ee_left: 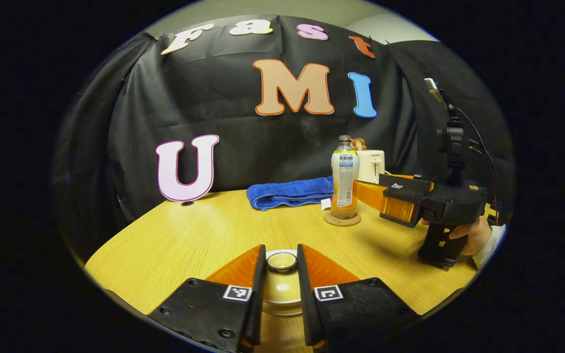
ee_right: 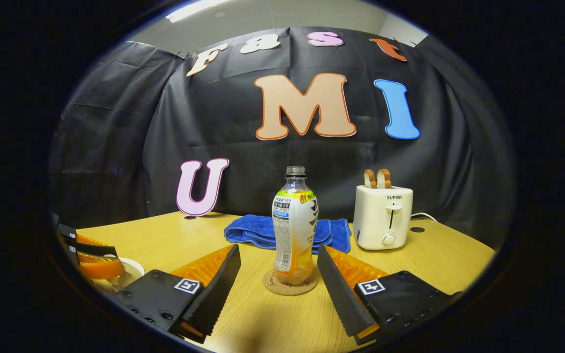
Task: Open the teacup lid with one hand, grasp the water bottle and pour water into the teacup with the other hand; after pouring, place the water bottle on the coaster and then close the teacup lid.
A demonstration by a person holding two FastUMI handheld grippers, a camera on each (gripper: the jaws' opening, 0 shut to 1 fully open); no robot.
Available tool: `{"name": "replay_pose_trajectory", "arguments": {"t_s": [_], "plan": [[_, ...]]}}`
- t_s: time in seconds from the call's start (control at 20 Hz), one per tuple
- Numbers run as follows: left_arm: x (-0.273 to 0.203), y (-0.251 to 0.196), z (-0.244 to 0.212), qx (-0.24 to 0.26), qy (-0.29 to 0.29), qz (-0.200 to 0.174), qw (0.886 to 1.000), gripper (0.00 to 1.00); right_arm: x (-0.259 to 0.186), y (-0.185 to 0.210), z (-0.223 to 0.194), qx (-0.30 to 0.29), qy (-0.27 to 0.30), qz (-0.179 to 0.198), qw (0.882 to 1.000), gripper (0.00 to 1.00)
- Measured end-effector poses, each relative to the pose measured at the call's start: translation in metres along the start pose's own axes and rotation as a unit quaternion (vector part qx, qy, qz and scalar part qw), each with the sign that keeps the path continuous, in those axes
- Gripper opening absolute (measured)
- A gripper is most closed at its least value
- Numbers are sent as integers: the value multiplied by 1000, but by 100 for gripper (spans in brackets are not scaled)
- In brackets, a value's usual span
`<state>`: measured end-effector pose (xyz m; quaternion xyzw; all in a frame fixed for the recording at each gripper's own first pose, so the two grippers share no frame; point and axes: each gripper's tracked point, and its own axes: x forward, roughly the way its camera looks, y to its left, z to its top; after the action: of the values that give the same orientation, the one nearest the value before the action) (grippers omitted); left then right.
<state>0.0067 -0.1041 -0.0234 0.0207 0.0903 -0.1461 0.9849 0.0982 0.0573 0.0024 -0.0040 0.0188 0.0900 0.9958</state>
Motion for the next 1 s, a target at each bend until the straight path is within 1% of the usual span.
{"name": "replay_pose_trajectory", "arguments": {"t_s": [0.05,0.1,0.15,0.2,0.25,0.3,0.35,0.4,0.45,0.55,0.6,0.65,0.7,0.75,0.85,0.9,0.95,1.0], "plan": [[0,-1,-1,-1,0,0,1000,46,-3,1,4,-1,-5,1,1000,97],[-1,-1,0,-2,-1,1,1000,56,-6,3,7,1,-8,2,1000,99],[-4,-2,2,-2,-6,4,1000,71,-10,5,11,4,-11,5,1000,95],[-5,-1,7,0,-13,9,1000,80,-14,6,13,7,-13,7,1000,94],[-8,1,13,3,-24,14,1000,87,-20,7,16,11,-14,8,1000,97],[-10,2,19,7,-34,21,999,87,-26,7,19,16,-14,7,1000,99],[-14,5,27,10,-47,32,998,90,-32,7,22,21,-15,6,1000,99],[-18,11,35,13,-61,46,997,92,-41,6,25,27,-18,2,999,95],[-23,15,42,15,-74,60,995,96,-48,5,27,29,-21,-3,999,95],[-31,22,53,13,-95,82,992,96,-66,5,27,24,-25,-11,999,95],[-35,23,55,12,-103,90,991,96,-74,6,26,20,-26,-14,999,99],[-38,27,56,11,-108,102,989,96,-82,7,23,14,-25,-17,999,99],[-42,32,58,9,-114,112,987,96,-90,8,19,10,-22,-21,999,95],[-45,35,58,7,-116,120,986,96,-97,10,15,7,-22,-24,999,95],[-50,38,54,-3,-116,130,985,96,-110,14,11,-10,-27,-31,999,95],[-52,39,52,-7,-116,134,984,96,-116,16,9,-24,-30,-36,999,100],[-53,40,50,-10,-115,135,984,96,-119,18,6,-36,-30,-38,998,99],[-55,40,48,-12,-114,134,984,96,-123,23,3,-42,-29,-35,998,95]]}}
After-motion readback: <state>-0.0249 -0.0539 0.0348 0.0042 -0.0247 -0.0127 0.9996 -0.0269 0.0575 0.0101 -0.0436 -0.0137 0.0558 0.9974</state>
